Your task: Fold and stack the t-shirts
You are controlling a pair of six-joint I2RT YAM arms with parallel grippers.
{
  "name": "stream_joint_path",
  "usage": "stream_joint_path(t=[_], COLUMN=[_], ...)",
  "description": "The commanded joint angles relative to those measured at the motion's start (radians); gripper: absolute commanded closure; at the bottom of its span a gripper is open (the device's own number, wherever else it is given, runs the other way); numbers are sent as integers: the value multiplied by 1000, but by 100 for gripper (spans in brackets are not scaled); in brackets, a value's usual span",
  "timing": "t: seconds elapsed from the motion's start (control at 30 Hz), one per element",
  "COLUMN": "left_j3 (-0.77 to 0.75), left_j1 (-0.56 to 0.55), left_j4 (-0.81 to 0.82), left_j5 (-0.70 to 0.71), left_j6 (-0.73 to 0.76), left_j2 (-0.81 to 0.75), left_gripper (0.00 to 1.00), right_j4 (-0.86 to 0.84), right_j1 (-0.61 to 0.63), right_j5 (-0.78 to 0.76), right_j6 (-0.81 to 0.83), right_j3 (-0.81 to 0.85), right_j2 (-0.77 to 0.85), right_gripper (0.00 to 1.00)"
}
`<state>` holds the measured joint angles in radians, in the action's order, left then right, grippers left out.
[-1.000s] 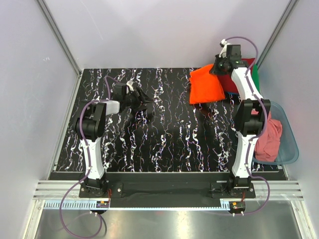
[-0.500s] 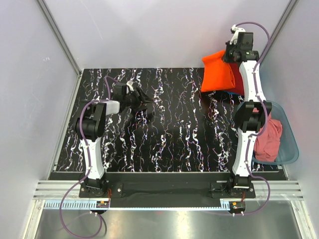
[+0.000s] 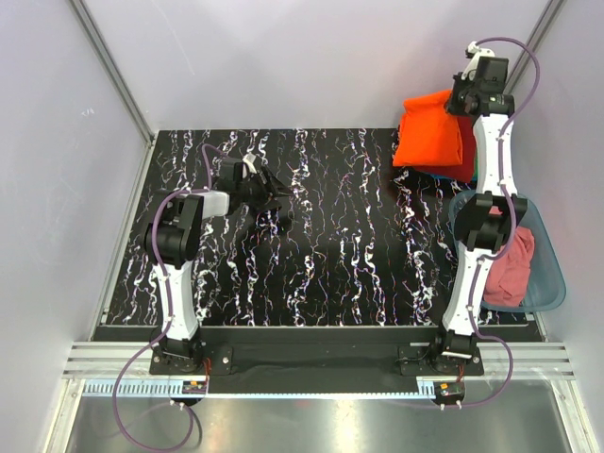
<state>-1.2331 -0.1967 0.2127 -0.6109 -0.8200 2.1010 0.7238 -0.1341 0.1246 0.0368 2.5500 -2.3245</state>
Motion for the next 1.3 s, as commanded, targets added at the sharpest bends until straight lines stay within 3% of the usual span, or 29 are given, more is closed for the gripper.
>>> stream_joint_path(t=[0.0, 0.3, 0.8, 1.13, 1.27], left_j3=[-11, -28, -45, -60, -60], left_j1=[-7, -10, -15, -17, -20], left_j4=[31, 10, 4, -10, -10], left_j5=[-3, -1, -10, -12, -10], left_j6=[16, 25, 28, 36, 36], left_j2=[2, 11, 19, 30, 28], left_gripper=[27, 27, 27, 28, 28], right_j4=[-54, -57, -92, -267, -294], right_j1=[-18, -50, -50, -67, -94], right_j5=[20, 21, -23, -221, -214], right_j6=[-15, -58, -77, -97, -103], right_j3=[79, 177, 205, -71, -128], right_j2=[31, -42, -187, -27, 22], right_gripper=[100, 100, 100, 100, 100])
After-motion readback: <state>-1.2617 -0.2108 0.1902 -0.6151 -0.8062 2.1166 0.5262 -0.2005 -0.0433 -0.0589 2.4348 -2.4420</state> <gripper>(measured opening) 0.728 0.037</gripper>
